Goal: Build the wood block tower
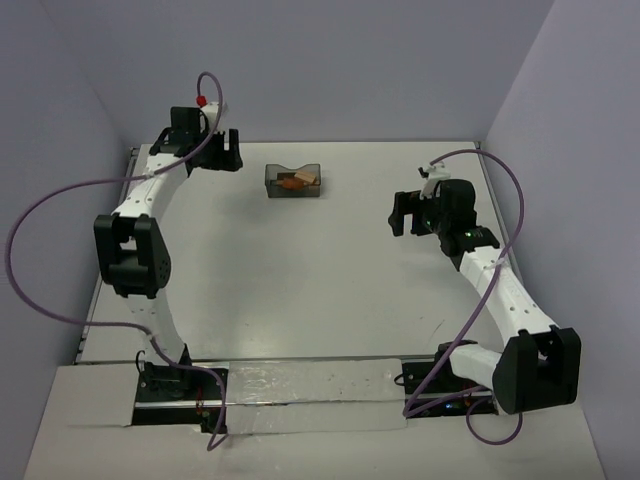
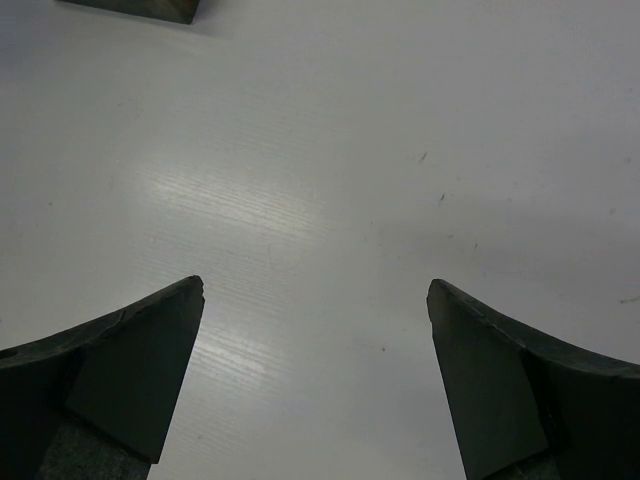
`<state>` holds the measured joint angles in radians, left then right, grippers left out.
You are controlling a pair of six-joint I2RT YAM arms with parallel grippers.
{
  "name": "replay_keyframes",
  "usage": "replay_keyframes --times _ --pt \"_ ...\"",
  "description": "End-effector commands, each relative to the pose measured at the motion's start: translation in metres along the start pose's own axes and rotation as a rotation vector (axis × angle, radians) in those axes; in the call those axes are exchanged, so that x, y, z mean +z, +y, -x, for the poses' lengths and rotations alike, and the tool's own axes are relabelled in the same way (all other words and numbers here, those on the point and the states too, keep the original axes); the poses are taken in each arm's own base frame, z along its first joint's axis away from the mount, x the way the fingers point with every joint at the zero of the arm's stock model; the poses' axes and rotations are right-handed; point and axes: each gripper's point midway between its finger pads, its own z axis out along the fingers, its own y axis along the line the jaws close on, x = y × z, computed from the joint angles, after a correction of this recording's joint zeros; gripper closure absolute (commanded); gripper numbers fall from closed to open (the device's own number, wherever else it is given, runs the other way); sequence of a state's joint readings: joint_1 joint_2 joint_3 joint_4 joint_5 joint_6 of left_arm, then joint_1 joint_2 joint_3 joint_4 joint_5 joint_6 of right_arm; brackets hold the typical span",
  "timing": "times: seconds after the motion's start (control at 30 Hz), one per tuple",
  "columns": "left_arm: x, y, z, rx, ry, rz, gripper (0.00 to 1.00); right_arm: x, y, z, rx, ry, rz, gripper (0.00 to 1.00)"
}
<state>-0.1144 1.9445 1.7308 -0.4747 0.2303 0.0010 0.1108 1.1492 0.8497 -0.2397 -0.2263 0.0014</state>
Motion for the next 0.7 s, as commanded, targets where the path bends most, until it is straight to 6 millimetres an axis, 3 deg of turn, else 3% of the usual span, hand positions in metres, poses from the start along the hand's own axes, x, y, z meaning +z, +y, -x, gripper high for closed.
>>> replay_keyframes --times 0.0,0.23,0.67 --pt "0.031 -0.013 0.009 -0.046 0.025 -0.026 0.19 0.004 -0.005 0.009 -0.020 -0.023 -0.023 0.00" --pt "0.070 -0.020 0.002 -0.112 0.046 -0.017 0.18 0.010 -0.009 0.005 -0.016 0.001 -0.035 0.00" --pt "0.110 -0.030 -0.026 -0.131 0.106 -0.010 0.20 0.021 -0.012 -0.002 -0.007 0.043 -0.043 0.00"
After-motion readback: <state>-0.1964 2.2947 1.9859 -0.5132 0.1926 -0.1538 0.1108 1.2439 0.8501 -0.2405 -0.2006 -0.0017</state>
